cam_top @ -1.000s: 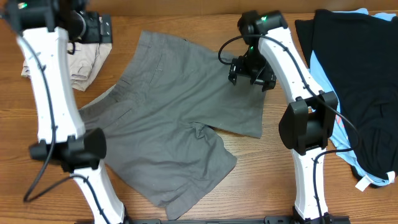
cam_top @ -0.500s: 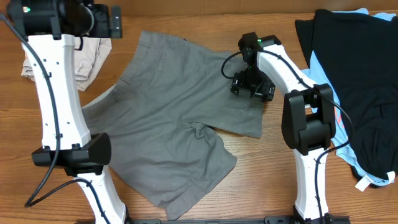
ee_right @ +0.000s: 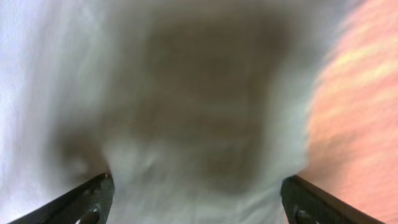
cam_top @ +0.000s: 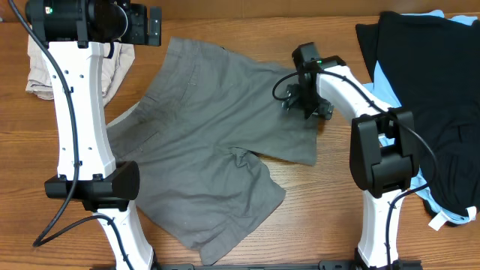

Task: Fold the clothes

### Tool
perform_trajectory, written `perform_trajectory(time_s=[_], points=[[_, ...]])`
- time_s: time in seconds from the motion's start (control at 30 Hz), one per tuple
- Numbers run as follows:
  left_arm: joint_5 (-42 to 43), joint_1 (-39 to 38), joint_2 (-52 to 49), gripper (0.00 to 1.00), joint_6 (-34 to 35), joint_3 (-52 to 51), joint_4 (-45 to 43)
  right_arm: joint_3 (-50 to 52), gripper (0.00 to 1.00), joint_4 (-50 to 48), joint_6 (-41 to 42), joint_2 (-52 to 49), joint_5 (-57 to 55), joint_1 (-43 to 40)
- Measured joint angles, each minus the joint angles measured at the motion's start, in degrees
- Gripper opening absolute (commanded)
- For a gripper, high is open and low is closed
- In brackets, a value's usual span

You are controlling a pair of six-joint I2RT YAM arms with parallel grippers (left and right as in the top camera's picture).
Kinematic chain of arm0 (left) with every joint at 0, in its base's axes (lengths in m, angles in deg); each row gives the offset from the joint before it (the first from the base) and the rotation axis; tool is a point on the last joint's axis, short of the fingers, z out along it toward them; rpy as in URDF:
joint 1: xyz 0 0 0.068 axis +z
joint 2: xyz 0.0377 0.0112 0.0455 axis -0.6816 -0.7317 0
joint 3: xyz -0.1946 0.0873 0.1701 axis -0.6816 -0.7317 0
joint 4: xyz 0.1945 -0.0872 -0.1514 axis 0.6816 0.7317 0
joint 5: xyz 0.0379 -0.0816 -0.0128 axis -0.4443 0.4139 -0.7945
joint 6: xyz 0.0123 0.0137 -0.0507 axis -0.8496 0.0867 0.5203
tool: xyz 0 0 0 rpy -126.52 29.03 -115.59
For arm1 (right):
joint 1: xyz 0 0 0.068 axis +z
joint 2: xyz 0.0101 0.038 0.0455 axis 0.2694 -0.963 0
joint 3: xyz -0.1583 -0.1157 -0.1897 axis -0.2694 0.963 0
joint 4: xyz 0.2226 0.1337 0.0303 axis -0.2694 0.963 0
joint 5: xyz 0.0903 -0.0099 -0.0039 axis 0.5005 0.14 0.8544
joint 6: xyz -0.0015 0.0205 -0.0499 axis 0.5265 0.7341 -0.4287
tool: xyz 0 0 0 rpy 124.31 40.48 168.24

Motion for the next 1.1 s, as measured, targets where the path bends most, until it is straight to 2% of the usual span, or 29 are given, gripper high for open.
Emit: perform_trajectory(time_s=[0.3, 0.5, 0.6, 0.8, 0.93, 1.1], points=[[0.0, -1.0, -2.4, 1.0, 0.0, 0.0, 0.0, 0.4, 0.86, -14.2, -1.9, -1.3, -3.4, -9.1], [0.0, -1.7, -5.4, 1.0, 0.0, 0.0, 0.0, 0.5, 0.86, -20.3, -3.0, -2.1, -3.1, -11.9], [0.0, -1.7, -6.7, 1.0, 0.0, -0.2, 0.0, 0.2, 0.92, -20.9, -3.7, -2.2, -1.2, -12.7], [-0.3, -1.7, -7.4, 1.0, 0.0, -0.3, -0.5, -4.4, 0.92, -15.3, -6.5, -3.3, 8.4, -14.1], [-0.3, -1.7, -7.4, 1.0, 0.0, -0.3, -0.3, -5.6, 0.88, -12.7, -7.3, -3.6, 17.7, -14.2], [-0.3, -1.7, -7.4, 1.0, 0.0, -0.3, -0.2, -5.6, 0.71, -10.3, -7.5, -3.6, 23.7, -13.2]])
